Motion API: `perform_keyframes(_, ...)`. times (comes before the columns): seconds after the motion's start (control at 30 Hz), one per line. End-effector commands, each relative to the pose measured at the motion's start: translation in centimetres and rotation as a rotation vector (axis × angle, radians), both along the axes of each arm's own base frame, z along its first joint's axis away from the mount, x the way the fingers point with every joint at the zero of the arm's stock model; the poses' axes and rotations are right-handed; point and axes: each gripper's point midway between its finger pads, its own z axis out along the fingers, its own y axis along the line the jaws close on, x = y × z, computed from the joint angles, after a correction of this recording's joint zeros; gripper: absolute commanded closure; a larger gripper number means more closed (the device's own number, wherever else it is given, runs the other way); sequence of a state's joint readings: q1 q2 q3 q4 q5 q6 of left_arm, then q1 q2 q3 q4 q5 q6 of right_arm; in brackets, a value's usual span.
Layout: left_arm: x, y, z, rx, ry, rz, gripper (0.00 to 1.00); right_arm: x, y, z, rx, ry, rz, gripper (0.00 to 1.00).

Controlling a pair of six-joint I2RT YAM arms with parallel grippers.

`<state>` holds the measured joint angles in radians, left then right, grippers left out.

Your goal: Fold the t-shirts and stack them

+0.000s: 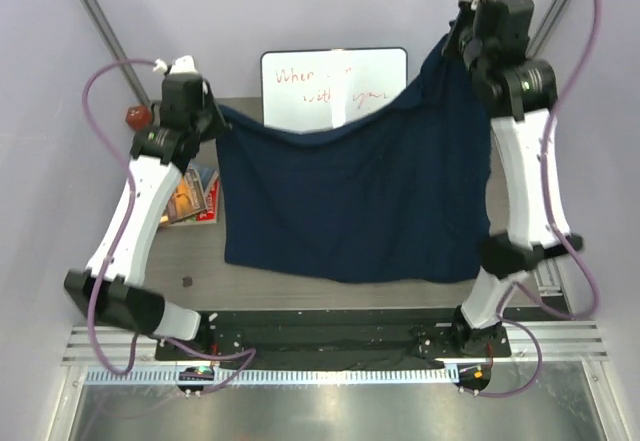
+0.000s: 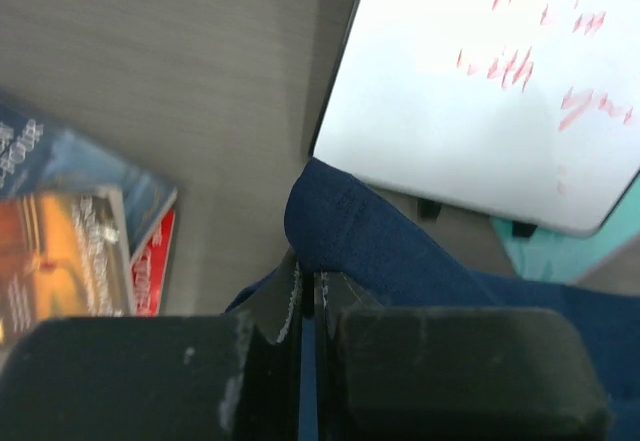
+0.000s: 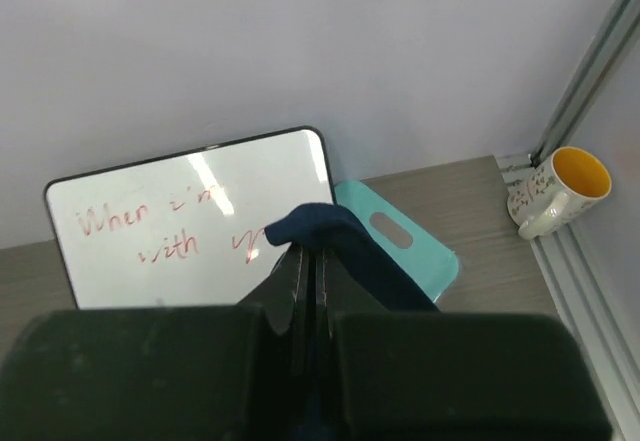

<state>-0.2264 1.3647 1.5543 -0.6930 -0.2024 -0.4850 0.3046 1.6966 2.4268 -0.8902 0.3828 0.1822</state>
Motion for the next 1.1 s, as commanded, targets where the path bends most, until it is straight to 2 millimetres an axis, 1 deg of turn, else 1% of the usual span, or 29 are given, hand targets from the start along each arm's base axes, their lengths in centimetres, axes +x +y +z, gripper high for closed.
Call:
perform_keyframes(0.0, 4.2, 1.2, 6.9, 0.010, -0.151, 0.062, 1.00, 4.4, -4.4, 1.1, 0.109, -0.048, -0.034, 0.99)
perform_keyframes(0.03, 4.6, 1.5, 9.7, 0.002, -0.208, 0.071, 1.00, 4.9, -5.1, 1.0, 0.128, -0.056, -0.044, 0.99)
perform_keyframes(0.07, 5.0, 1.6, 10.4, 0.006, -0.218, 0.075, 1.00, 5.7, -5.0, 0.4, 0.143, -0.048, -0.011, 0.99)
perform_keyframes(0.1, 6.0, 1.6, 9.7, 0.016, -0.187, 0.076, 1.00, 6.0, -5.2, 0.3, 0.160, -0.045, 0.011, 0.99)
perform_keyframes(0.13, 5.9, 1.8, 12.1, 0.007, -0.237, 0.081, 1.00, 6.1, -5.9, 0.2, 0.203, -0.043, 0.024, 0.99)
perform_keyframes(0.17, 6.1, 1.9, 12.4, 0.008, -0.236, 0.084, 1.00, 6.1, -6.9, 0.2, 0.219, -0.044, 0.021, 0.99)
perform_keyframes(0.2, 6.1, 1.9, 12.6, 0.007, -0.237, 0.081, 1.00, 5.1, -6.4, 1.2, 0.231, -0.064, 0.068, 0.99)
perform_keyframes(0.23, 5.9, 1.9, 13.2, -0.001, -0.250, 0.078, 1.00, 4.7, -6.4, 1.8, 0.232, -0.079, 0.073, 0.99)
perform_keyframes(0.3, 5.5, 1.6, 13.8, -0.018, -0.279, 0.067, 1.00, 3.5, -5.6, 3.5, 0.237, -0.122, 0.128, 0.99)
perform_keyframes(0.33, 4.5, 1.7, 13.9, -0.034, -0.288, 0.065, 1.00, 2.3, -5.6, 5.2, 0.239, -0.165, 0.136, 0.99)
perform_keyframes(0.4, 4.0, 1.4, 14.6, -0.060, -0.337, 0.050, 1.00, 1.0, -5.5, 7.3, 0.256, -0.223, 0.158, 0.99)
perform_keyframes(0.47, 3.3, 1.4, 14.0, -0.058, -0.329, 0.045, 1.00, -0.3, -5.8, 9.3, 0.283, -0.282, 0.165, 0.99)
perform_keyframes(0.53, 3.0, 1.7, 13.3, -0.041, -0.303, 0.052, 1.00, -0.8, -5.5, 9.7, 0.298, -0.289, 0.190, 0.99)
perform_keyframes(0.57, 2.7, 1.9, 12.6, -0.021, -0.273, 0.053, 1.00, -1.3, -5.3, 9.9, 0.306, -0.291, 0.202, 0.99)
perform_keyframes(0.6, 2.6, 1.9, 11.4, -0.010, -0.243, 0.053, 1.00, -1.5, -5.1, 9.7, 0.312, -0.283, 0.213, 0.99)
perform_keyframes(0.63, 2.3, 2.0, 10.7, 0.000, -0.225, 0.050, 1.00, -1.0, -5.0, 8.3, 0.318, -0.242, 0.217, 0.99)
perform_keyframes(0.67, 1.4, 2.2, 10.7, 0.002, -0.232, 0.047, 1.00, -1.9, -4.8, 8.5, 0.316, -0.245, 0.222, 0.99)
perform_keyframes(0.7, 1.1, 2.3, 8.7, 0.020, -0.193, 0.040, 1.00, -2.1, -4.8, 8.1, 0.309, -0.232, 0.225, 0.99)
perform_keyframes(0.73, 0.6, 2.5, 8.2, 0.027, -0.187, 0.044, 1.00, -1.8, -4.8, 6.6, 0.313, -0.191, 0.221, 0.99)
perform_keyframes(0.77, 0.3, 2.6, 7.7, 0.031, -0.185, 0.046, 1.00, -2.9, -4.5, 7.0, 0.306, -0.202, 0.232, 0.99)
perform_keyframes(0.8, -0.8, 2.8, 6.8, 0.040, -0.174, 0.042, 1.00, -3.1, -4.5, 6.6, 0.307, -0.191, 0.234, 0.99)
perform_keyframes(0.83, -1.2, 2.9, 6.3, 0.046, -0.168, 0.040, 1.00, -3.0, -4.4, 5.4, 0.310, -0.162, 0.237, 0.99)
perform_keyframes(0.87, -1.9, 3.1, 5.8, 0.050, -0.153, 0.043, 1.00, -3.2, -4.1, 4.9, 0.312, -0.145, 0.247, 0.99)
perform_keyframes(0.9, -2.5, 3.2, 4.7, 0.048, -0.128, 0.048, 1.00, -4.2, -4.0, 4.9, 0.312, -0.146, 0.250, 0.99)
perform_keyframes(0.93, -3.0, 3.2, 4.1, 0.045, -0.113, 0.049, 1.00, -3.6, -4.0, 2.2, 0.323, -0.082, 0.241, 0.99)
perform_keyframes(0.97, -3.5, 3.2, 3.3, 0.042, -0.088, 0.049, 1.00, -3.7, -3.9, 1.4, 0.327, -0.067, 0.249, 0.99)
perform_keyframes(1.0, -4.1, 3.3, 2.1, 0.038, -0.064, 0.051, 1.00, -4.5, -3.7, 1.0, 0.326, -0.063, 0.253, 0.99)
perform_keyframes(1.03, -4.3, 3.3, 1.4, 0.033, -0.051, 0.056, 1.00, -4.0, -3.7, -1.4, 0.336, -0.007, 0.247, 0.99)
perform_keyframes(1.07, -4.4, 3.4, 1.3, 0.030, -0.059, 0.062, 1.00, -3.9, -3.6, -2.0, 0.337, 0.006, 0.248, 0.99)
